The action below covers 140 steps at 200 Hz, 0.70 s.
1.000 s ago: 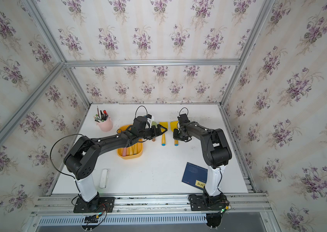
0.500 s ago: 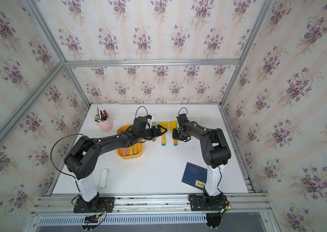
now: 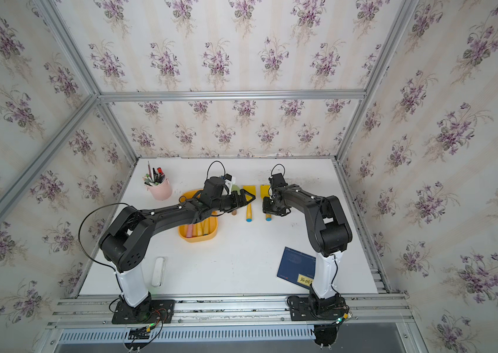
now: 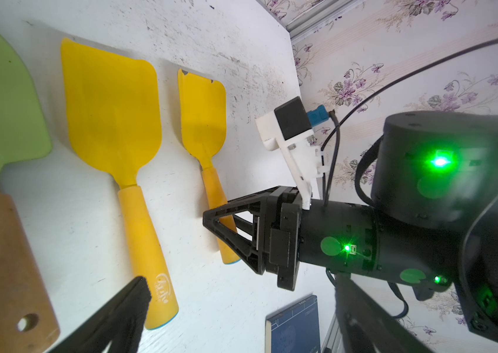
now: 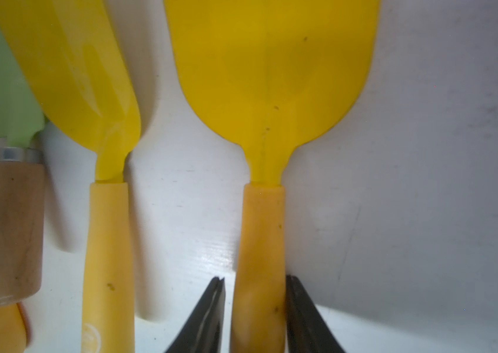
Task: Take the shovel out of the storage box
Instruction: Place the shovel at the center of the board.
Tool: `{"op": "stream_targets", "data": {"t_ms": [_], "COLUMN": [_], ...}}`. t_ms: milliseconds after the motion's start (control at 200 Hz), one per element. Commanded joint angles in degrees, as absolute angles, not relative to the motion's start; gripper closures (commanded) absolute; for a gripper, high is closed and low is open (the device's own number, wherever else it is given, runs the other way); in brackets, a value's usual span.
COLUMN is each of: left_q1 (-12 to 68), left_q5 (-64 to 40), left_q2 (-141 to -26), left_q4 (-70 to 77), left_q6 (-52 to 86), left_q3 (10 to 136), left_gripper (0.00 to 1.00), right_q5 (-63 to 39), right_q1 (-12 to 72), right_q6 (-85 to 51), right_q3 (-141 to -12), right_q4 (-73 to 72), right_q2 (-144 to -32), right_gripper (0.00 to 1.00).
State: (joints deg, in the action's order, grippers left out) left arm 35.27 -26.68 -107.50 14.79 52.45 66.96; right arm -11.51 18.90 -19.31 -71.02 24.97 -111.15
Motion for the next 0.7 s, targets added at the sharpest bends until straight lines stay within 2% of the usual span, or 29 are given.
{"op": "stream_targets", "data": {"t_ms": [0,415,555,694], "left_q1": [35.2,34.1,29.6,22.7], "left_q5": [-27.3,-27.6,-29.8,-33.2], "left_q2": [-107.7,-103.7,-97.4,-88.1], "left_q4": [16.0,11.0,7.8,0.3], "left_q6": [51.8,49.6,48.1,44.0], "left_q3": [67.1,67.2,62.9,58.1], "left_gripper": [0.06,0.06,0.06,0.07], "right_q5": [-11.1,-9.8,-9.3,-8.9], "right_q1": [19.0,19.2,21.6,27.6], "right_q6": [-18.8,-18.9,-19.8,-21.7], "right_q3": [-71.3,-72.1,-73.9,-77.9], "right_q4": [26.0,29.2,31.5,33.1], "right_q2": [-110.7,-102.2,-96.7,-94.2], "right_gripper": [0.61,0.51,0.51,0.51]}}
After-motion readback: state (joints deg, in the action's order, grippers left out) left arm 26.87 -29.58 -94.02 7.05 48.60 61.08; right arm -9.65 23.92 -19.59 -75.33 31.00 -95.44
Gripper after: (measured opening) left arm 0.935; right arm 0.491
